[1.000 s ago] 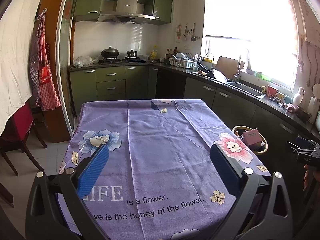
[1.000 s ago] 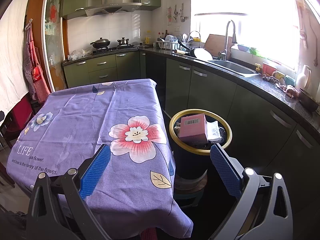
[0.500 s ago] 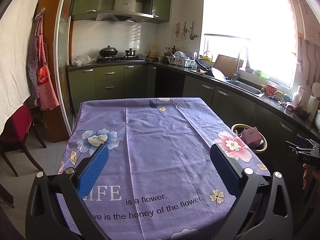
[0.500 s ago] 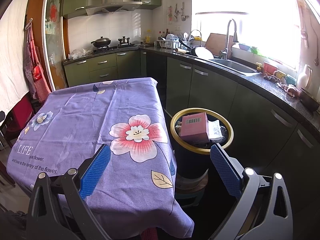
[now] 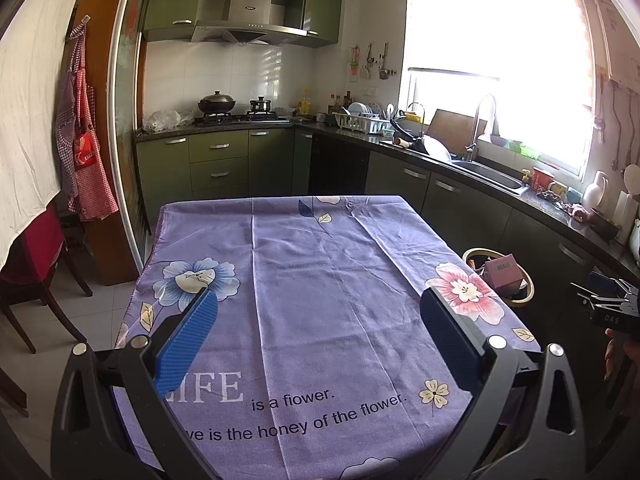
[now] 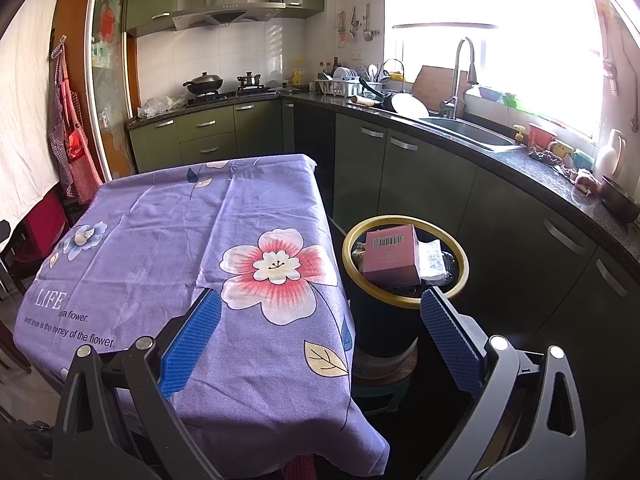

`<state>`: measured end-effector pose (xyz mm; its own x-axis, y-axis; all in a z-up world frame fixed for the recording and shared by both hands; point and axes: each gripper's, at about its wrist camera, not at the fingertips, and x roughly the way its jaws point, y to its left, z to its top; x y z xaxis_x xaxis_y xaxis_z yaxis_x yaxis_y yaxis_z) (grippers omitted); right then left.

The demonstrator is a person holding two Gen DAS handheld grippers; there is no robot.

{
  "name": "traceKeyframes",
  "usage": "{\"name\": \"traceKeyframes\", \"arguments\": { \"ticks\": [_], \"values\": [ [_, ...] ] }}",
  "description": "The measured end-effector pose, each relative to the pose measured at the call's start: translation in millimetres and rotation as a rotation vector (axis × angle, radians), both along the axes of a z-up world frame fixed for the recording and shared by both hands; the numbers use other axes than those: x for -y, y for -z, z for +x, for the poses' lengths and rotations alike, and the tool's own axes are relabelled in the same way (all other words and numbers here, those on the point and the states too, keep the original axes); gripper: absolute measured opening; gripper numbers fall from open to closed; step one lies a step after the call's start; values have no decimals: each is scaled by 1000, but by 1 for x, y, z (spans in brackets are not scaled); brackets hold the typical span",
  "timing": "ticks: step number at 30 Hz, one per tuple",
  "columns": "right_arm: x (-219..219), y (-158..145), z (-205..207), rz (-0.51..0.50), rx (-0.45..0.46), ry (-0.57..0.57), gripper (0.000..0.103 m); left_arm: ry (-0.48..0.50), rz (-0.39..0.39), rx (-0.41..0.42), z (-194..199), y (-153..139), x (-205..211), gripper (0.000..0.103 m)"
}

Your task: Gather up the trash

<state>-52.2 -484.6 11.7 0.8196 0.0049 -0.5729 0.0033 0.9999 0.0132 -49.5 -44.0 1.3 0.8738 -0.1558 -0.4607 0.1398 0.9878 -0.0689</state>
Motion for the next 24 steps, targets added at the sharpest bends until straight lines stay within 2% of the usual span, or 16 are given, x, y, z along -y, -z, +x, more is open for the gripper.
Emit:
{"name": "traceKeyframes", "arguments": {
  "ticks": [24],
  "values": [
    [-1, 7, 6, -3, -17, -9, 98, 4, 4, -14, 4, 3, -3, 97]
  ]
}}
